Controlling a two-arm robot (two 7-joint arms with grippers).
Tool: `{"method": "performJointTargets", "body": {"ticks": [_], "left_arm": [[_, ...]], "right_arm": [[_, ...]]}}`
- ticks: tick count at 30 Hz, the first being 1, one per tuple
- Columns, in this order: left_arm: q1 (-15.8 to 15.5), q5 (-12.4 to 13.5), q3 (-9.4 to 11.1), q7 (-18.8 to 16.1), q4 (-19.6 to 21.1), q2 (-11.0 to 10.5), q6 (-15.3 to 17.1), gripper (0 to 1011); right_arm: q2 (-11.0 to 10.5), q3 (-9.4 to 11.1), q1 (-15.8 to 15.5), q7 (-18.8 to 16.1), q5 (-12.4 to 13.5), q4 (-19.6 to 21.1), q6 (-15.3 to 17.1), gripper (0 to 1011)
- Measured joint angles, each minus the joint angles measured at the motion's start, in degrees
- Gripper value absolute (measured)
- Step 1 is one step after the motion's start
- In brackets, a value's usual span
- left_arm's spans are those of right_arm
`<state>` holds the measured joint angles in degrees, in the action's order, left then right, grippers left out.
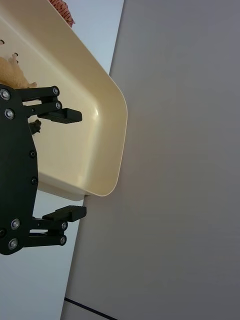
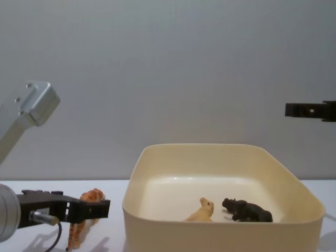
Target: Pick up the toy alternately with two hands and place it into the central storage box.
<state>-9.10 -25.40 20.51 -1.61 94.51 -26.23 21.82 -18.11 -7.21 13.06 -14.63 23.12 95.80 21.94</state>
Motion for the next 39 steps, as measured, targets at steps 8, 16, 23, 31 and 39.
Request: {"method": "performJointTargets", "body": {"ticks": [8, 16, 23, 31, 39], "left_arm": [[-1.6, 0.2, -0.3, 2.1, -3.2, 0.9, 0.2, 1001], [-2.4, 0.4, -0.4, 3.1, -4.8, 1.4, 0.4, 846], [-2.8, 0.4, -0.5, 3.6, -5.6, 1.6, 0.4, 660], [-2.9, 0.8, -0.6, 3.5, -5.5, 1.7, 0.5, 393], [-3.5, 2.2, -1.0, 2.5, -4.5, 1.8, -0.2, 294]], "right_arm": [[0.0, 0.0, 0.0, 0.0, 0.0, 0.0, 0.0, 1001], [0.0, 0.0, 0.0, 0.0, 0.0, 0.0, 0.0, 1001], [0.0, 0.0, 0.0, 0.0, 0.0, 0.0, 0.0, 1001], [0.0, 0.0, 0.0, 0.0, 0.0, 0.0, 0.0, 1001], [0.0, 0.0, 0.0, 0.0, 0.0, 0.0, 0.0, 1001]]}}
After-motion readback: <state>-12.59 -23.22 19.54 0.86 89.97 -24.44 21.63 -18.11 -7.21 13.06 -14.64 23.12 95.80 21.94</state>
